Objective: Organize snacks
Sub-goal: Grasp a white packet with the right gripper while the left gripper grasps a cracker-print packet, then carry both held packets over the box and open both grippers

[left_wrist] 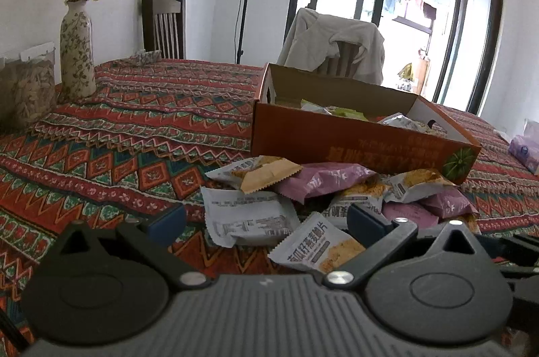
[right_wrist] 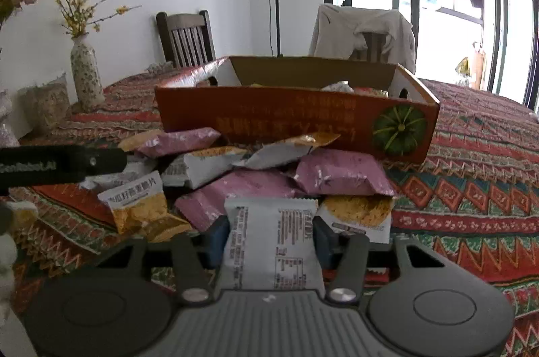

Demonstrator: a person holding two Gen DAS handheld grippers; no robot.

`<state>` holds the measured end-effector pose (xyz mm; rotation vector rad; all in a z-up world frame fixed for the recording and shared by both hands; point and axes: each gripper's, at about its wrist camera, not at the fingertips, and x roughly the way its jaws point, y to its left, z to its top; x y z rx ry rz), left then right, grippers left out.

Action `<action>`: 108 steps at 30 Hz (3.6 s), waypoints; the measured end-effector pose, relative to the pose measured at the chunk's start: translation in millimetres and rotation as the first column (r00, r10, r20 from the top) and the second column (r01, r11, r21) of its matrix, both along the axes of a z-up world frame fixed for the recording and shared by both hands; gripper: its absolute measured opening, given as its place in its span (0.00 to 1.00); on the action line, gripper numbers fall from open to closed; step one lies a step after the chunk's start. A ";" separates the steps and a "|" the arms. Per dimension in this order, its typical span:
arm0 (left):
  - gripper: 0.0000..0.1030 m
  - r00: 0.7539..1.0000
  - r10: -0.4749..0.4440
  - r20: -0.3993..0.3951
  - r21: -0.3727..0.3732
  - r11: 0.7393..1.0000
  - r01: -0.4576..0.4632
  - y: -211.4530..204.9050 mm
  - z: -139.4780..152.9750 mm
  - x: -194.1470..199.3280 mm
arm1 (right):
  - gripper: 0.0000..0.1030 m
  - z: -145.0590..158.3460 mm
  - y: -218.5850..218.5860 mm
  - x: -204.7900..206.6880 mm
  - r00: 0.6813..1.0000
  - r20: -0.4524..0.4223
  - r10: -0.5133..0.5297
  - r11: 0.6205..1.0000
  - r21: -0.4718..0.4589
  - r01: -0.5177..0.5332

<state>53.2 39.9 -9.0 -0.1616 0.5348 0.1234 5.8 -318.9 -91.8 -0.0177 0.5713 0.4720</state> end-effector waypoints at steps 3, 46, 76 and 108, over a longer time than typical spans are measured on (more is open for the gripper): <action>1.00 1.000 -0.005 -0.014 -0.007 1.000 0.005 -3.2 -0.9 1.2 | 0.49 6.1 -10.8 -1.4 1.000 0.027 -0.005 0.999 0.034 0.004; 1.00 0.976 0.098 -0.196 0.081 0.993 -0.083 -40.5 -24.9 -4.5 | 0.50 0.8 -76.0 7.0 0.993 0.026 -0.112 0.982 0.158 0.107; 0.29 0.996 -0.080 -0.026 0.104 0.991 0.082 -45.2 -7.7 -36.3 | 0.51 2.6 -70.4 0.9 0.994 0.038 -0.099 0.985 0.148 0.092; 0.14 0.964 -0.164 0.210 0.116 0.983 0.142 -52.5 56.0 -1.6 | 0.51 42.6 -62.6 22.9 0.976 0.189 -0.110 0.986 0.146 0.083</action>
